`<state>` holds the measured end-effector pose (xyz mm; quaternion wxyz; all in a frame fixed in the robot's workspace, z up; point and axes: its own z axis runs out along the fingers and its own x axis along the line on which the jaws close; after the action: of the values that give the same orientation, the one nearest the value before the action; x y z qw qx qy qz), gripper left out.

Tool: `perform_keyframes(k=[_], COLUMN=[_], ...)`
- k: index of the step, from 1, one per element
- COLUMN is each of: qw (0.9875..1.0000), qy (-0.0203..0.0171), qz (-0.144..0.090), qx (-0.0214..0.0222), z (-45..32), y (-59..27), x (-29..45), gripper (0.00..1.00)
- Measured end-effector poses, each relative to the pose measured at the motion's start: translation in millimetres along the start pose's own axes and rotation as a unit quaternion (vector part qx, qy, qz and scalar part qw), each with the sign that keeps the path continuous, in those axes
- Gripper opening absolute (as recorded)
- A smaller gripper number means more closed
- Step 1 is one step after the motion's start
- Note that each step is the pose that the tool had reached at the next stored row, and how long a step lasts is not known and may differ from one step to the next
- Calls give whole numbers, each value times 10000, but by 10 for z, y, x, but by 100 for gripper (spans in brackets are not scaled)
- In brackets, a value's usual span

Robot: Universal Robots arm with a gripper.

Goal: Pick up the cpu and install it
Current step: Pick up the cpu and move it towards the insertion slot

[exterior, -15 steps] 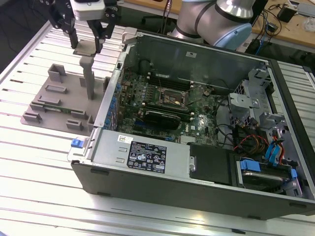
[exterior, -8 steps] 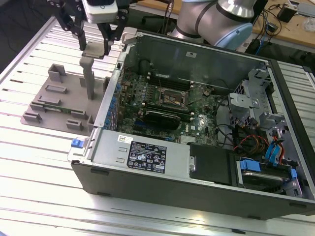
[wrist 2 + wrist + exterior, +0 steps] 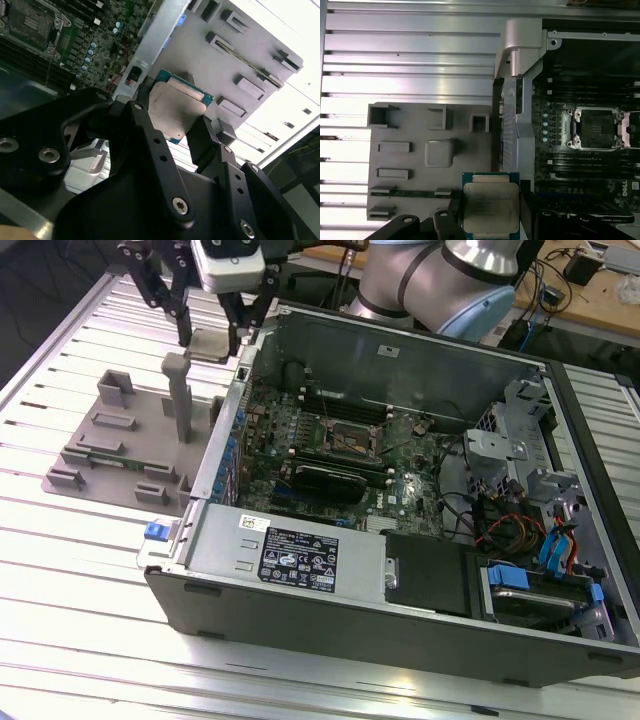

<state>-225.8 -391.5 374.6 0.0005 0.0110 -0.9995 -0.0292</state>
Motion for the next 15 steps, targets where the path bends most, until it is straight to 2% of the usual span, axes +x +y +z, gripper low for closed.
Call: perform_keyframes(k=[2,5,8,10,15], qw=[10000,10000,10000,10000,10000], qy=[0,0,0,0,0], qz=[0,0,0,0,0], qx=[0,0,0,0,0], z=[0,-1,-1,-2,-2], y=[-4,-14,-20,-27,-38], x=[-50,-204,-292,-382,-532], gripper=[54,54,54,54,54])
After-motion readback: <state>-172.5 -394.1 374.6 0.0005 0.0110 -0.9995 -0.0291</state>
